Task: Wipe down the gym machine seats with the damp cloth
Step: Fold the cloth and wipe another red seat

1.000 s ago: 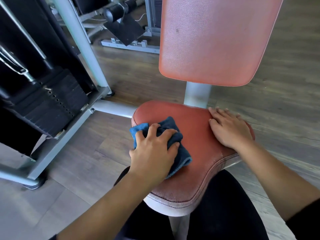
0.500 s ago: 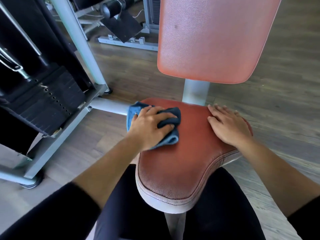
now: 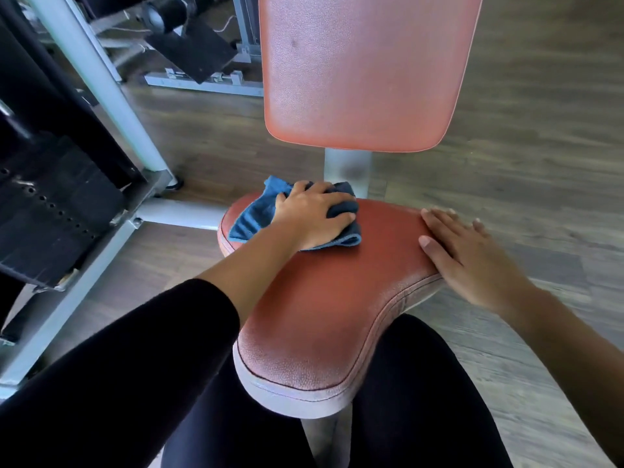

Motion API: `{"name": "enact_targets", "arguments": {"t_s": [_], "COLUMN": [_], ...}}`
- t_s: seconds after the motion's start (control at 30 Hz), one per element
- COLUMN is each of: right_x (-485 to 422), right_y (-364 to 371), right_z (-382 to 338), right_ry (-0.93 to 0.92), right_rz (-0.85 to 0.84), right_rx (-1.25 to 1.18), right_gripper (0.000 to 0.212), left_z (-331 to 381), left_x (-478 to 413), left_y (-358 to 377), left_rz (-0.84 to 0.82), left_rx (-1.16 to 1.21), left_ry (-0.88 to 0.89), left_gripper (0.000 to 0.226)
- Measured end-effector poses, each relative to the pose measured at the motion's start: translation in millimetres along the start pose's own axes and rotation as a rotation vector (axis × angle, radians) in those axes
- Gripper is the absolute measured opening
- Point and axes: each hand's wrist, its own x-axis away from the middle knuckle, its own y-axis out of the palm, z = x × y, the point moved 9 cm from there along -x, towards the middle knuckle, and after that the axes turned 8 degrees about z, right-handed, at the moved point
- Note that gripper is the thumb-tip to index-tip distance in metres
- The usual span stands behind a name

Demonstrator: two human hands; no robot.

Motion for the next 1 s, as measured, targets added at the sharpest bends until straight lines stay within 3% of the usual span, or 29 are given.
{"name": "enact_targets", "arguments": {"t_s": [0.27,0.5,0.67,0.83,1.0], "right_x": [5,4,3,4,2], "right_y": [4,7,7,7,8], "right_z": [7,7,8,9,8], "right_ry": [0.038,0.068,0.066,0.067,0.067], "right_rz": [0.064,0.073,0.065,0.067,0.064], "right_rx": [0.035,0.015,0.037,0.036,0.022], "right_gripper": [0.081,0.080,0.080,0.080,0.080], "left_z": [87,75,-4,-94,-66], "left_x": [4,0,-15,2,34], "left_y": [25,19,5,-19,-24], "left_rz": [-0.048,-0.012,0.105,0.236,0.300], "left_rx": [0.044,0.190,0.230,0.179,0.119], "left_ry": [0.274,0.503,0.356,-0.015,-0.055], "left_gripper": [0.043,0.047,0.052,0.055,0.051]}}
